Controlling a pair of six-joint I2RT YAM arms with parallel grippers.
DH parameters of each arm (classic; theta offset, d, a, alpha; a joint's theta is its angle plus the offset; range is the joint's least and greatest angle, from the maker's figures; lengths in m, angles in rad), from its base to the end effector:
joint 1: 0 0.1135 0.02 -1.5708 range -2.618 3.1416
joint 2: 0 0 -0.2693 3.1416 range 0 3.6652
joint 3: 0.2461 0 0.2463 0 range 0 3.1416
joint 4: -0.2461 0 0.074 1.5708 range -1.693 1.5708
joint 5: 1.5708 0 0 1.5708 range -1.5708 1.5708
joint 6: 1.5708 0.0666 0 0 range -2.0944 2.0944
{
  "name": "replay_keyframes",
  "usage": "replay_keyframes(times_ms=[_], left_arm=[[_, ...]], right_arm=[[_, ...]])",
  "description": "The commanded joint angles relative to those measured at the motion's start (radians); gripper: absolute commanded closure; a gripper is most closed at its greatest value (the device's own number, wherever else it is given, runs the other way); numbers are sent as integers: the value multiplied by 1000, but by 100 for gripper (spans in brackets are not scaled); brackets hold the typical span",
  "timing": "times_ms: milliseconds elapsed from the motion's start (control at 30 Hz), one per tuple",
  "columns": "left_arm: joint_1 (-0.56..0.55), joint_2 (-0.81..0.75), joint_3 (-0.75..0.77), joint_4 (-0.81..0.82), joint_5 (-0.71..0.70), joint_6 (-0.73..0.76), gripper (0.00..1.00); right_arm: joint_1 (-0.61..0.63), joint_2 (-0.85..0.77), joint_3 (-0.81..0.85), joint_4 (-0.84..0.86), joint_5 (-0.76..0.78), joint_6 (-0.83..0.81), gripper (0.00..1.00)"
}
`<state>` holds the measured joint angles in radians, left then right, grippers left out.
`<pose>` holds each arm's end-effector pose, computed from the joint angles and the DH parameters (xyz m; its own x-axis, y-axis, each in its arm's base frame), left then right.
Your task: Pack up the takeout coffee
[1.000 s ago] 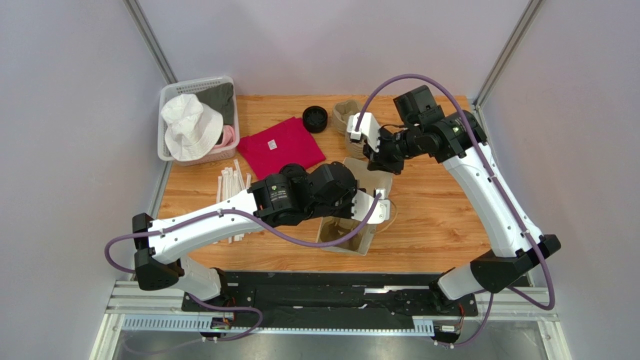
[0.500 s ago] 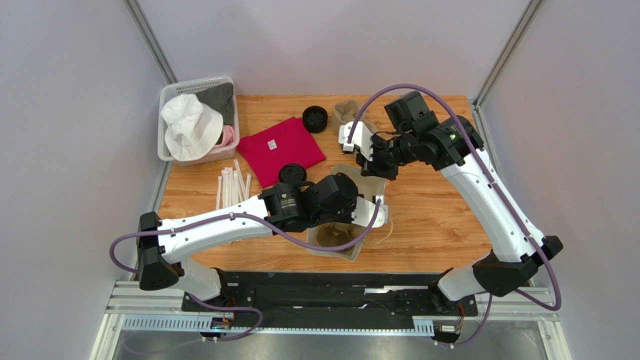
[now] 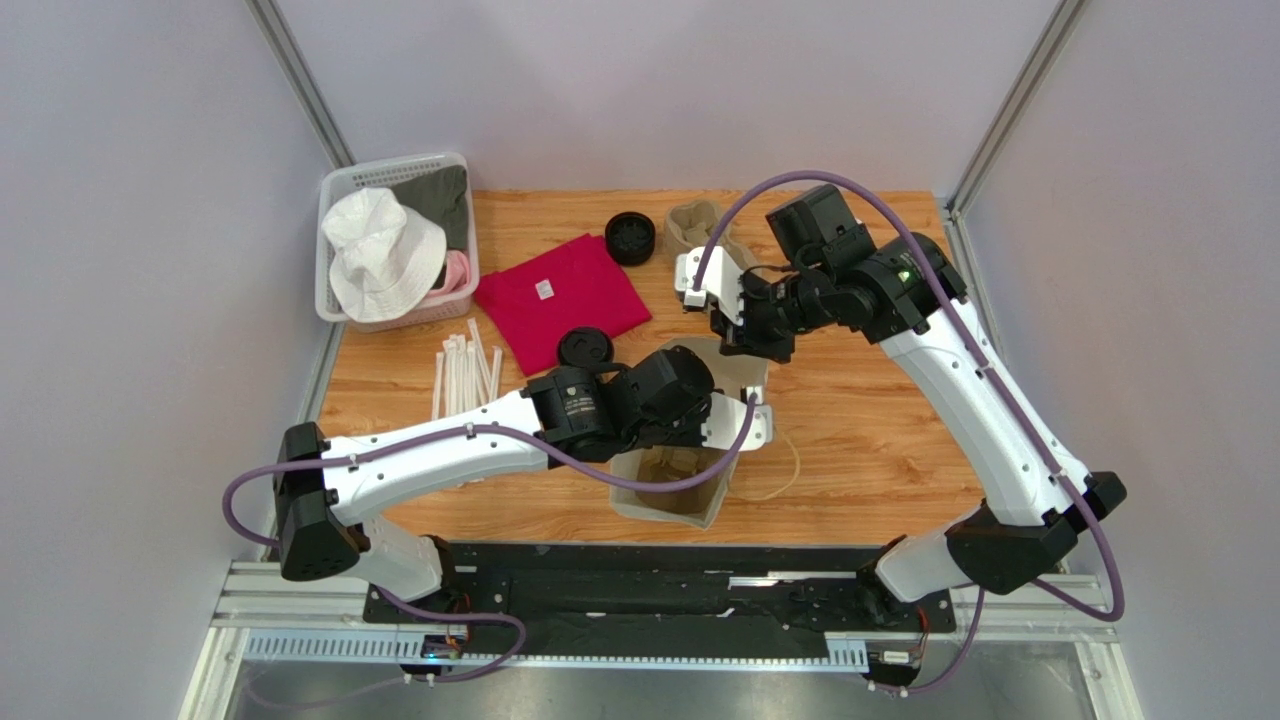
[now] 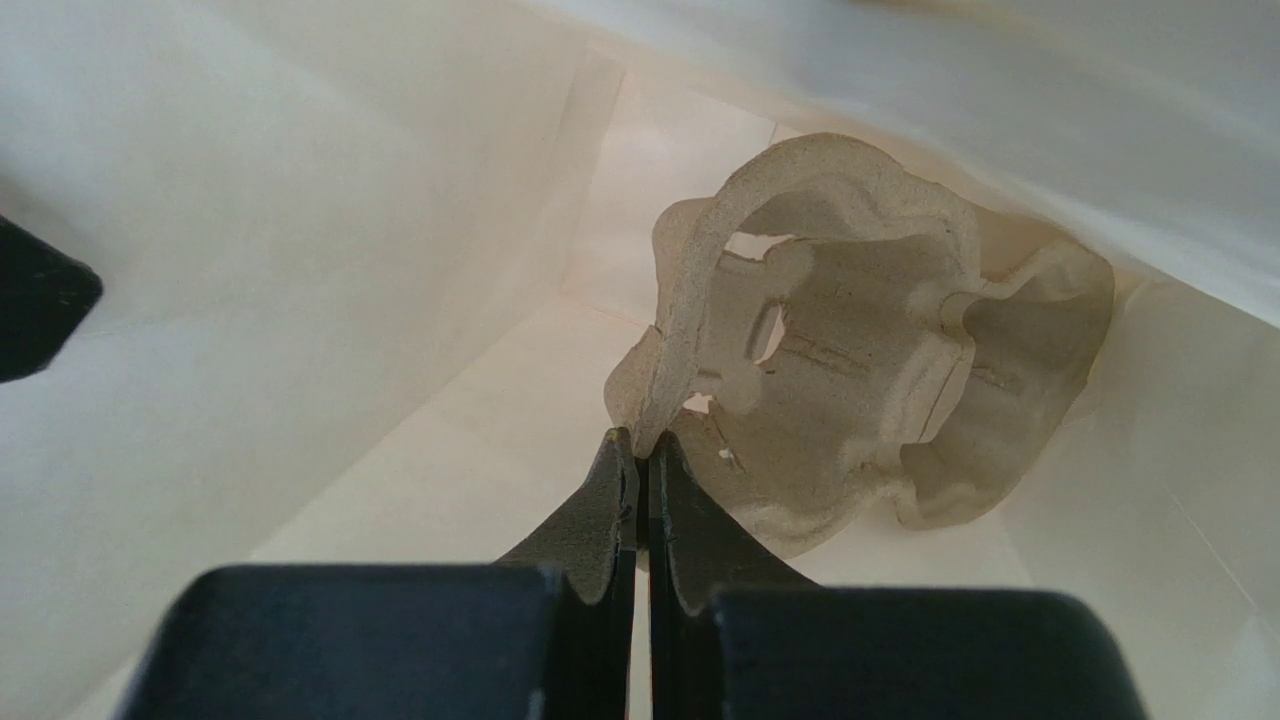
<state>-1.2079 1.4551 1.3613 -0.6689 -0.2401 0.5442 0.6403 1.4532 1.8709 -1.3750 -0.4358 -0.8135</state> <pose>0.1329 -0.3053 0.3225 0.2287 0.8143 -0.5335 0.8516 0.0981 0.5149 0.1915 0.1777 0.4228 0.0848 -0.7583 -0.6463 -0.9824 0.0447 -0.1813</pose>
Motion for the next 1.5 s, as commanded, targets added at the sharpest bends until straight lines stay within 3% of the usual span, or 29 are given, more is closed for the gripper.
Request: replay_keyframes(times_ms=[0,200,367,400,567,1100,1467], left_arm=[[22,19,21,-15,54,-47,98],[24,25,64,-41,62,-56,69],[24,19,94,-43,52,-59,62],[24,19,99,-44,48,-61,54],[22,16,119,-49,47,-70,43],[-33,-27,211,-58,21,-81,35],[-58,-30,372,-187,13,-125,29]], right_arm=[[5,-31,31,-159,-24,-27,100],[5,-34,11,-154,-23,-36,100],[5,-31,8,-153,-26,-39,100],[5,-33,8,-154,-27,-39,100],[5,-28,1,-153,-27,-41,100],[4,-53,-68,-124,-1,-44,100],[-47,-109,-150,-93,25,-46,100]])
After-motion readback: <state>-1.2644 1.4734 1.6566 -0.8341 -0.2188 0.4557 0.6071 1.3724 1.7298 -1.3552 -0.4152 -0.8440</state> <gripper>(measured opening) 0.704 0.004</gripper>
